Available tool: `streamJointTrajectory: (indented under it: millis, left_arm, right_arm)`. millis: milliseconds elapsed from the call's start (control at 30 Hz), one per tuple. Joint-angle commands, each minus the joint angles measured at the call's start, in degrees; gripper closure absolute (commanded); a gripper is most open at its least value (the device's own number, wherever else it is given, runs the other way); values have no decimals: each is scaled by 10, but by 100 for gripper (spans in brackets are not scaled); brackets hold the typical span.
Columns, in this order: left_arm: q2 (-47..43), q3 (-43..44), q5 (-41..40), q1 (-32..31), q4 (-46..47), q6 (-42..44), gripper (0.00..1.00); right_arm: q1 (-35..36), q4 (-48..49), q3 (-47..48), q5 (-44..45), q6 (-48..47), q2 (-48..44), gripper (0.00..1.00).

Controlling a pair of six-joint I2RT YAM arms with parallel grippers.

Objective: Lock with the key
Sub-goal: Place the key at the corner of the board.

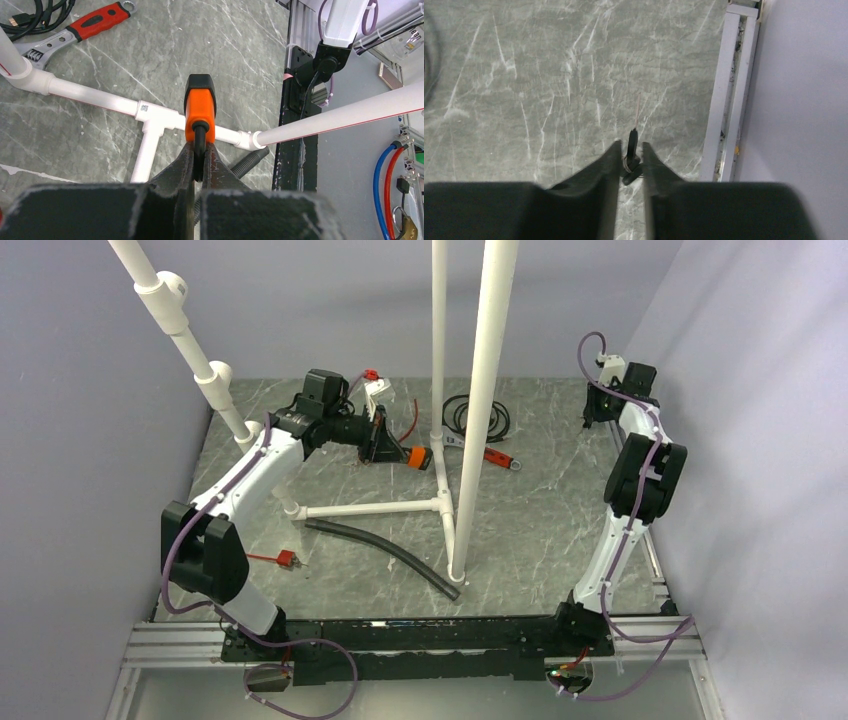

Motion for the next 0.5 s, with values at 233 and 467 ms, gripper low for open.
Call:
streamJointTrajectory:
  millis: [233, 467]
  left_arm:
    - [2, 29, 10, -6, 1, -25, 100]
    - [31, 60, -25, -21, -29, -89, 100]
  right_arm:
    - [3, -6, 8, -122, 26, -77, 41]
    - [42, 11, -156, -307, 18, -246, 9]
